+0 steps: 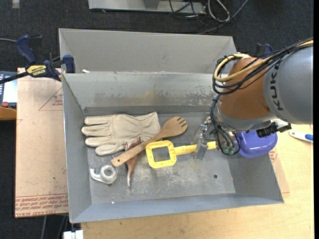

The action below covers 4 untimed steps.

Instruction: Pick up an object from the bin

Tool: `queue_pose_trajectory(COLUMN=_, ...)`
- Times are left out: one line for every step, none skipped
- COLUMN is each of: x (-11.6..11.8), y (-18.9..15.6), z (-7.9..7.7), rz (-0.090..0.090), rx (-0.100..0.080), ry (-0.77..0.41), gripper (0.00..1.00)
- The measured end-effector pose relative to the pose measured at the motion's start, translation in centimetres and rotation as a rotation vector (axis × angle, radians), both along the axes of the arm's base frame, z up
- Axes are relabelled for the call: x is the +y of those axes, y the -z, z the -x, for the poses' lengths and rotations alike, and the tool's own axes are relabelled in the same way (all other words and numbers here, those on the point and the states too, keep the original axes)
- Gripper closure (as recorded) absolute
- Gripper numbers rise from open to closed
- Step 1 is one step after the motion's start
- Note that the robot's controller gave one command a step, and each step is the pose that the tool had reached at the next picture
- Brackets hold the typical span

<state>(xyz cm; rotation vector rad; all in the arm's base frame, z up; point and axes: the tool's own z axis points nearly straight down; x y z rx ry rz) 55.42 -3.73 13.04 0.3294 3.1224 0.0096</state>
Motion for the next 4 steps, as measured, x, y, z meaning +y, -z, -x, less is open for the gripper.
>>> queue_pose_trajectory(x=0.0, y=-1.6, z=-0.1, rz=0.000, rx=-0.002, ry=0.000, gripper=1.00)
queue_pose_trajectory(x=0.0, y=-3.1, z=-0.1, rz=-0.001, rx=-0.002, ry=-0.001, gripper=1.00)
queue_pose_trajectory(x=0.0, y=-4.9, z=-0.1, rz=-0.001, rx=-0.002, ry=-0.001, gripper=1.00)
queue_pose_trajectory(x=0.0, y=-6.9, z=-0.1, rz=-0.001, rx=-0.003, ry=-0.001, gripper=1.00)
